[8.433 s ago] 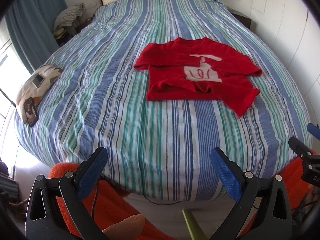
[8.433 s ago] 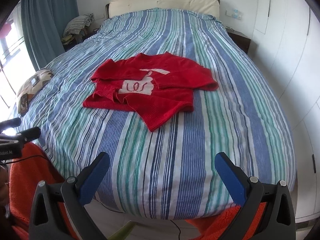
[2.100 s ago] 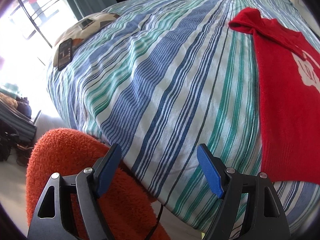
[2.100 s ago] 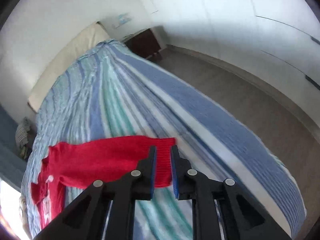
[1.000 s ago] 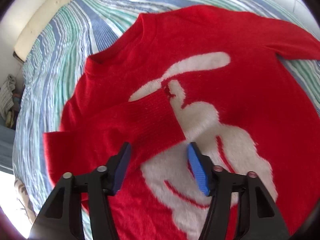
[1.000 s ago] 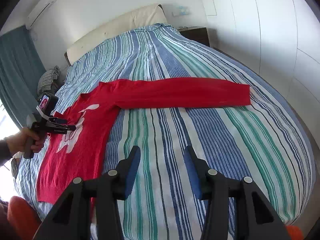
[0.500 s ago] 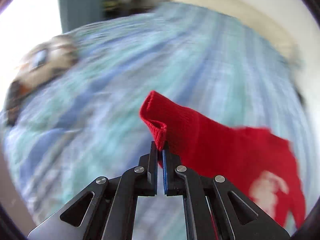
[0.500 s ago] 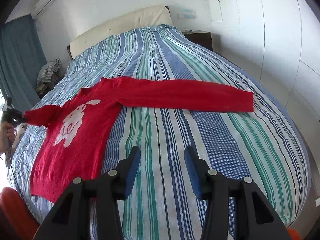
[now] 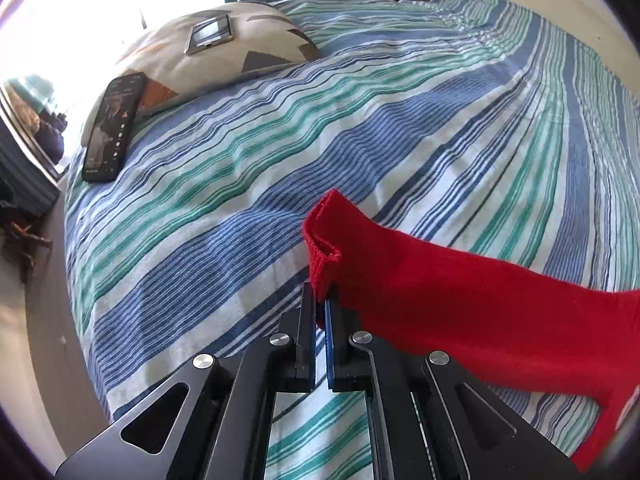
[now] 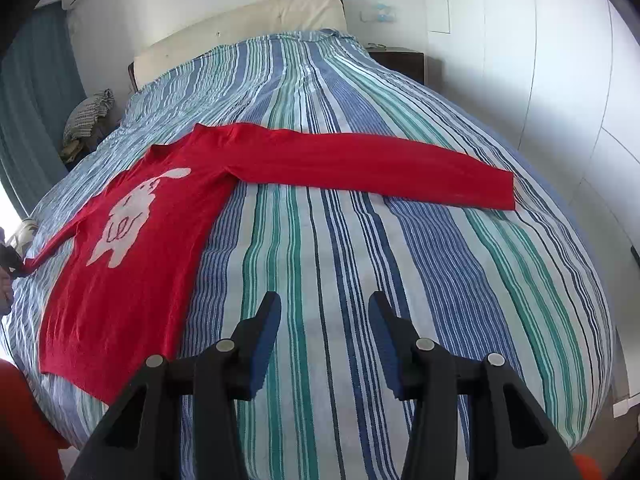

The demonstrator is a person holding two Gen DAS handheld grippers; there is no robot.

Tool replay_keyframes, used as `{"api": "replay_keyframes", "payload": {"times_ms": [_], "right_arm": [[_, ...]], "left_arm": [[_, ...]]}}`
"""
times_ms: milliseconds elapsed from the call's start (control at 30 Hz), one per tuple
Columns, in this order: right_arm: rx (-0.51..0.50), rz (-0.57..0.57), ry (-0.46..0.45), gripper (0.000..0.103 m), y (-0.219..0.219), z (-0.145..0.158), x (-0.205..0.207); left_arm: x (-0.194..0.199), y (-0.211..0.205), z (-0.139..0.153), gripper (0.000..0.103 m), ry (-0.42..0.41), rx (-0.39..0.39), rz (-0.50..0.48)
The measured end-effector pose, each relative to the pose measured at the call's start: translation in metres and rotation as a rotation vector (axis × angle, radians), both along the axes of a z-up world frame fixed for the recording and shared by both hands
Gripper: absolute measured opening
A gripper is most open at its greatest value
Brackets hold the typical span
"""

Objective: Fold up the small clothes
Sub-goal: 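Carry the sleeve across the sweater body and open the left tool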

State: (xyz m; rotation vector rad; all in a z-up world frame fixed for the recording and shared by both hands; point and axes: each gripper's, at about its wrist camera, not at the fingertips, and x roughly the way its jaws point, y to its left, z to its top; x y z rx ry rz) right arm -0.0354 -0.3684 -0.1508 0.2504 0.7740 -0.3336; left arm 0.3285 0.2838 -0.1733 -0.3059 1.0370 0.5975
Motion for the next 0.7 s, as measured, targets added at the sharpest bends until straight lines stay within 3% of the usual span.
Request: {"api": "replay_keyframes", "payload": {"times_ms": [333,467,567,633,700], "right_arm": [[-0.002,-0.003,0.023,0.046,0.001,-0.004,0.002],[0.010,-0.018,0.020,0.046,-0.003,-0.004,0.001],[0.011,-0.022,0.023,0.046,-0.004,-0.004,0.001],[0.011,-0.023,0.025,0.053,-0.004,-0.004,0.002],[0.012,-0.022,0.020,0.054,-0.004,-0.004,0.002]], "left_arm": [[0.004,0.012,-0.031,0.001,0.076,-0.043,0.036],[0.010,0.010,-0.035,0.005,0.110,-0.035,-0.010],[0.003,0.016,-0.026,0.021,0.077,-0.063,-0.026],[-0.009,0.019,-0.018,0.047,0.051,-0.059,-0.024],[-0.024,0.020,-0.009,0.050,0.024,-0.041,-0.027]]}}
